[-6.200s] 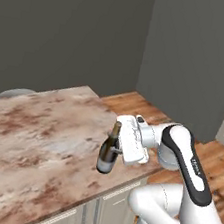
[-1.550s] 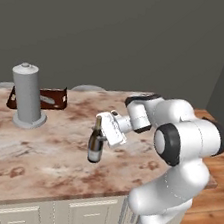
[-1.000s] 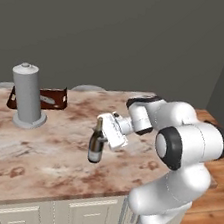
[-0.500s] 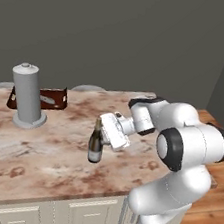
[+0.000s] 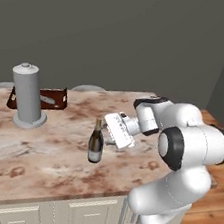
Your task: Place the drinks on the dining counter in a tight cluster.
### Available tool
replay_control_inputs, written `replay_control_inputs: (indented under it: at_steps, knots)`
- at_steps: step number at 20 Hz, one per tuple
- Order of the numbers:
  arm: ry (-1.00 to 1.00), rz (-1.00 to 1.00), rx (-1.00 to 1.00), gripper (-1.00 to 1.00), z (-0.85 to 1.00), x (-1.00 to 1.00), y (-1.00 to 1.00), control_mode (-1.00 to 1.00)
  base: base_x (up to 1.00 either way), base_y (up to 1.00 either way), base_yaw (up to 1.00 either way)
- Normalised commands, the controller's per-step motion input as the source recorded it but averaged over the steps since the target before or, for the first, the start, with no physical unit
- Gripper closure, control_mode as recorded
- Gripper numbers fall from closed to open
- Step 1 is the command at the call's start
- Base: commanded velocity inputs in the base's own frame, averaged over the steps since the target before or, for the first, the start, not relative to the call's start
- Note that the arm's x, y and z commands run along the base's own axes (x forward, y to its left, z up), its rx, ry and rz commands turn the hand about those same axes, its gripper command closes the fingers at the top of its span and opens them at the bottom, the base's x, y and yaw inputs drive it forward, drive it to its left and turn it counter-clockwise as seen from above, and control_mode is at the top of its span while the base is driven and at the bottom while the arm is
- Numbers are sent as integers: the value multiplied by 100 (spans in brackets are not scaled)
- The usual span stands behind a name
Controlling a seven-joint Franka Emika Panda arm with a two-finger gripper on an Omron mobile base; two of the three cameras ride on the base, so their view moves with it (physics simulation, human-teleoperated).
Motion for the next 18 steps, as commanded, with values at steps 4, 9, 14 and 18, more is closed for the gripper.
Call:
replay_control_inputs:
  at_steps: [4,9,14,18]
  knots:
    - [0,-9,0,-100,3,-7,-37,-100,0,0,0]
    - [0,-20,0,-100,15,-42,-31,-100,0,0,0]
    - [0,-25,0,-100,30,-53,-18,-100,0,0,0]
    - [2,-5,0,-100,42,-52,-10,-100,0,0,0]
